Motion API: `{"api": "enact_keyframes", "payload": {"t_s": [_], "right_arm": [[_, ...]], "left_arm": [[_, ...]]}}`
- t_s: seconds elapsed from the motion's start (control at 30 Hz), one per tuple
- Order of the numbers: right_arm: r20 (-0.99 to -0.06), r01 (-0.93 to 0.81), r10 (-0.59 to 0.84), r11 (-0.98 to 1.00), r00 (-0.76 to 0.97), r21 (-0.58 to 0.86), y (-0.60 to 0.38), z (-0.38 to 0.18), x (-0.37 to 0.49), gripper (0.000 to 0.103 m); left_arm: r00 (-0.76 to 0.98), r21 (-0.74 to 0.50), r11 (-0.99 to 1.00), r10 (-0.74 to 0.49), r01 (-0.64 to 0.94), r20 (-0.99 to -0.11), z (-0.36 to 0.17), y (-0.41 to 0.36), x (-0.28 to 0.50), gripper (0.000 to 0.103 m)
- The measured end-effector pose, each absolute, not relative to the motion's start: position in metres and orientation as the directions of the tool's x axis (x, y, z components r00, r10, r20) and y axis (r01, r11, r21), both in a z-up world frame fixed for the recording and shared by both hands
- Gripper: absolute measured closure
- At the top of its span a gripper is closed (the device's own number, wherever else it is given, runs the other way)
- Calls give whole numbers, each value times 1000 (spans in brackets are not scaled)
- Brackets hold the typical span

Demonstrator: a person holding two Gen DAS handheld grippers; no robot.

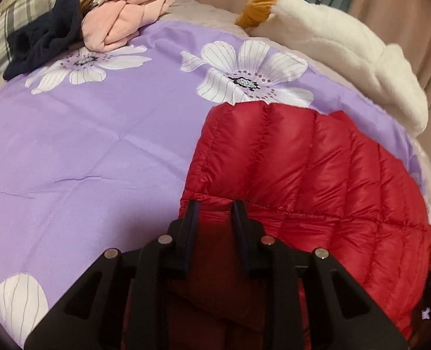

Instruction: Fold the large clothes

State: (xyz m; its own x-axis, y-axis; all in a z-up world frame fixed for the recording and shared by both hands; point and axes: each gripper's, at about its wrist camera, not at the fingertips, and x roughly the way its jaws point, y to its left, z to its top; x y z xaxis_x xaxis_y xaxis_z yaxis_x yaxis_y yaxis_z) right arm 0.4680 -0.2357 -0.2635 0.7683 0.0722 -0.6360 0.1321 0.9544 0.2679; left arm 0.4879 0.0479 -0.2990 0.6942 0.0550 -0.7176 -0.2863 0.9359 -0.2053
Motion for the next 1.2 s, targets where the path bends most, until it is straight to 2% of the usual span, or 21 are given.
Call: {"api": "enact_keyframes", "payload": {"t_s": [0.1, 0.3, 0.4, 0.47, 0.5, 0.53, 0.6, 0.67, 0.83, 0.9, 0.97, 1.0, 1.1, 1.2], "right_arm": [[-639, 135, 72, 953, 766, 270, -238, -266, 469, 81], [-655, 146, 38, 964, 754, 223, -232, -265, 471, 81], [-687, 160, 2, 972, 727, 171, -232, -251, 454, 81], [-675, 167, -17, 973, 738, 159, -238, -234, 425, 79], [-658, 157, -10, 974, 753, 165, -245, -226, 403, 70], [-657, 153, -13, 976, 754, 156, -250, -222, 388, 51], [-667, 187, -63, 975, 742, 117, -268, -219, 350, 31], [-677, 245, -101, 962, 729, 121, -289, -221, 315, 31], [-729, 331, -36, 906, 684, 265, -326, -242, 247, 28], [-744, 365, -9, 875, 668, 317, -331, -256, 219, 26], [-733, 371, 30, 849, 679, 378, -329, -268, 195, 25], [-714, 368, 30, 842, 700, 395, -326, -269, 183, 25], [-680, 376, 47, 804, 731, 461, -310, -273, 156, 19], [-624, 319, 177, 736, 761, 598, -288, -276, 146, 13]], "left_arm": [[681, -133, 948, 107, -290, -725, -300, 37, 491, 77], [664, -95, 949, 136, -300, -735, -300, 43, 488, 77], [611, -40, 971, 116, -236, -783, -283, 48, 471, 70], [664, -81, 980, 61, -182, -746, -259, 60, 436, 69], [691, -101, 979, 49, -174, -721, -250, 66, 420, 61], [723, -120, 976, 48, -180, -689, -239, 79, 394, 38], [739, -152, 970, 38, -188, -673, -229, 99, 357, 15], [730, -225, 957, -21, -183, -683, -230, 121, 321, 15], [656, -382, 874, -103, -299, -748, -272, 154, 246, 16], [623, -468, 829, -197, -306, -757, -292, 158, 224, 16], [693, -501, 828, -207, -252, -691, -293, 150, 187, 16], [691, -505, 826, -214, -249, -691, -292, 147, 179, 17], [673, -646, 751, -406, -140, -618, -294, 122, 156, 17], [649, -797, 595, -566, -107, -509, -307, 98, 147, 17]]}}
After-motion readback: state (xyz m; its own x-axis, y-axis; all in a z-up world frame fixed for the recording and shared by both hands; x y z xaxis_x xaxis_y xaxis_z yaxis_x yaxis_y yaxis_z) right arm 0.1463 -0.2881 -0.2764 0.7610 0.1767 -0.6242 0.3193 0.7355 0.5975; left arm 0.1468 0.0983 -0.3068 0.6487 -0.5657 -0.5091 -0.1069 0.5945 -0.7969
